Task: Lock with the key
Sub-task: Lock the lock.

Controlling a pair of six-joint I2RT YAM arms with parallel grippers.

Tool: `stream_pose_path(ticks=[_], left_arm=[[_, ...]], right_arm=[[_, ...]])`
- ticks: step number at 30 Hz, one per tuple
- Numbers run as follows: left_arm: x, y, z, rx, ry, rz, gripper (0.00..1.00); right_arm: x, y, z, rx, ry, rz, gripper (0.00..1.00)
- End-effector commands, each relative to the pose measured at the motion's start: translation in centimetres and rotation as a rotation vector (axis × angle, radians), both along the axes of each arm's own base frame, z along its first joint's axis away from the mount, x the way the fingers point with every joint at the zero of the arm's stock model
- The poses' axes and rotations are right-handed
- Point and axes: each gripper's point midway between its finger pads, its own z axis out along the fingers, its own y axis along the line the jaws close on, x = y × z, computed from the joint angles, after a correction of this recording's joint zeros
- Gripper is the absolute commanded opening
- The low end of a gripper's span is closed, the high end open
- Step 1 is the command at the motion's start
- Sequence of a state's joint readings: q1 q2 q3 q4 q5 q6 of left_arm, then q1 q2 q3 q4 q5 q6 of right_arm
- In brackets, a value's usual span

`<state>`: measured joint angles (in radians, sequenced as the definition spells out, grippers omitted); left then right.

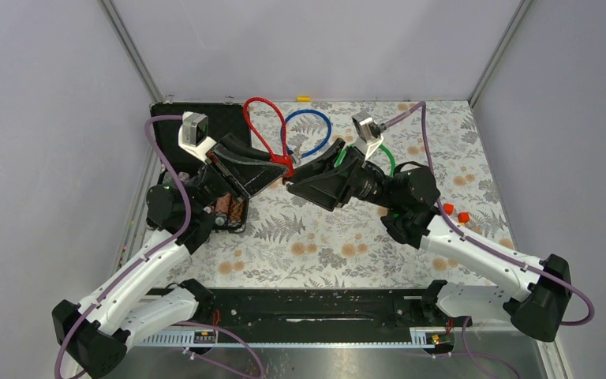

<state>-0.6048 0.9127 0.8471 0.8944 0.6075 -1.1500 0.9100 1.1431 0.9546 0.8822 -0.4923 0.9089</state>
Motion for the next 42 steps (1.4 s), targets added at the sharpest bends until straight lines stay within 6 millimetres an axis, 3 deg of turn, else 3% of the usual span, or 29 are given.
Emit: stream_pose_path(ticks=[1, 5, 12, 17, 22, 25, 30, 38, 42], left_arm=[[-1.9, 1.0, 2.8, -0.067, -0.102, -0.017, 0.00], [-1.8, 1.0, 2.7, -0.066, -0.101, -0.019, 0.00], [-1.6, 0.8, 2.7, -0.065, -0.100, -0.016, 0.00], [-1.5, 0.8, 2.6, -0.062, -0.095, -0.013, 0.00], [-0.9, 0.7, 2.4, -0.047, -0.073, 0.015, 0.00], [0.0, 0.5, 2.1, -0.024, -0.039, 0.058, 0.00], [1.7, 0.6, 1.1, 0.029, 0.018, 0.163, 0.00], [5.1, 1.6, -1.0, 0.160, 0.141, 0.379, 0.00], [6.3, 1.8, -1.8, 0.191, 0.191, 0.430, 0.00]], right_arm=[[-0.8, -0.3, 2.4, 0.040, -0.081, 0.026, 0.54], [-0.9, 0.0, 2.3, 0.025, -0.077, 0.041, 0.44], [-0.8, 0.6, 2.2, 0.010, -0.073, 0.060, 0.46], [-0.7, 0.6, 2.3, 0.004, -0.067, 0.053, 0.31], [0.2, 0.9, 1.5, -0.042, -0.043, 0.013, 0.09], [1.2, 1.1, 0.5, -0.095, -0.022, -0.055, 0.00], [3.6, 1.0, -1.9, -0.220, 0.010, -0.210, 0.00], [8.6, -1.0, -7.6, -0.514, 0.041, -0.533, 0.00], [8.9, -0.6, -8.9, -0.564, 0.028, -0.530, 0.00]])
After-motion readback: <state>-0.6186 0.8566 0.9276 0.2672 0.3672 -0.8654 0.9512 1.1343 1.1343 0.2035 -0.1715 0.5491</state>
